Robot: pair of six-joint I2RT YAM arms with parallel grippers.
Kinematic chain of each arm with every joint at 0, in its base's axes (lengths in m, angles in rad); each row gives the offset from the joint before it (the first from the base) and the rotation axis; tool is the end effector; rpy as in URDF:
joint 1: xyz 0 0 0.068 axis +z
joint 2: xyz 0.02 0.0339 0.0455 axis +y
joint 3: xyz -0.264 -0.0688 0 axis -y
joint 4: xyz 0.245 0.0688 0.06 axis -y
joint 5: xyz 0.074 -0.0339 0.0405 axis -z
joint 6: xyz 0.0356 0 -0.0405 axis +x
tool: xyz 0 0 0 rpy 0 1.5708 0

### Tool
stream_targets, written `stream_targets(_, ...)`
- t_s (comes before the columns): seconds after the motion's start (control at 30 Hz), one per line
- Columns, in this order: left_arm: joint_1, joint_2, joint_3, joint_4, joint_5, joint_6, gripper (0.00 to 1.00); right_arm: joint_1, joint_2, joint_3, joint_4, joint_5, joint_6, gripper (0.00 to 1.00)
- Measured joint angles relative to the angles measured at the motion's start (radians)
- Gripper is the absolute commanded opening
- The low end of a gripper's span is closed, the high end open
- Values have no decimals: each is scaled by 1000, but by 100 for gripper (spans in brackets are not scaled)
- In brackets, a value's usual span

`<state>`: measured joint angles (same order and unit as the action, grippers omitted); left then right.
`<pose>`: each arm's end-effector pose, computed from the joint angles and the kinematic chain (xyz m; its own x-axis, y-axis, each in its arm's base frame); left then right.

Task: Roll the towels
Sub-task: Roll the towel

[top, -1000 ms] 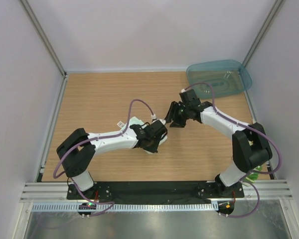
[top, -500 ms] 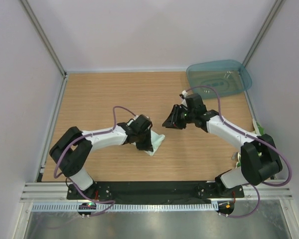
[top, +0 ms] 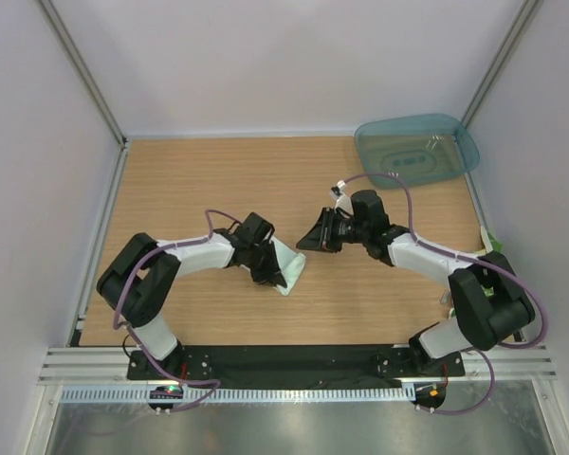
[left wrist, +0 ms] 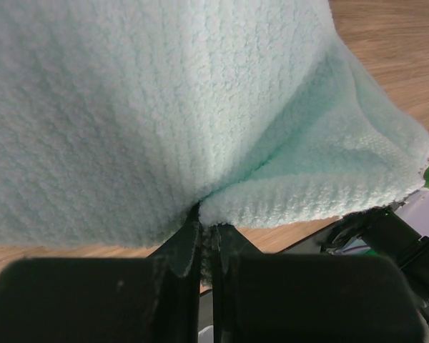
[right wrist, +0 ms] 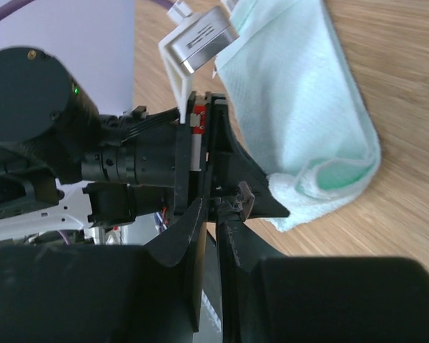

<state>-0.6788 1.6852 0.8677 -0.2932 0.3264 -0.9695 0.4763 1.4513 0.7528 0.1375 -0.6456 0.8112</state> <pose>0.2336 -0.2031 0.1416 -0.9763 -0.2160 -0.0143 -0.1759 0.8304 -0.5287 0.2581 0.1573 0.2095 -0.9194 0.1774 -0.3510 -0.2211 0.5048 0.8344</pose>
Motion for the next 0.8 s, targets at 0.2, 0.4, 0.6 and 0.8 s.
stream_targets(0.2, 29, 56, 49, -34, 60, 8, 0, 53, 111, -25, 134, -43, 14, 16)
stream_targets(0.4, 47, 74, 64, -53, 89, 14, 0, 68, 231, -51, 238, -64, 58, 14)
stream_targets(0.6, 71, 76, 65, -64, 102, 27, 0, 67, 363, -52, 354, -76, 106, 13)
stream_targets(0.8, 87, 76, 65, -72, 107, 39, 0, 55, 454, -35, 414, -81, 131, 13)
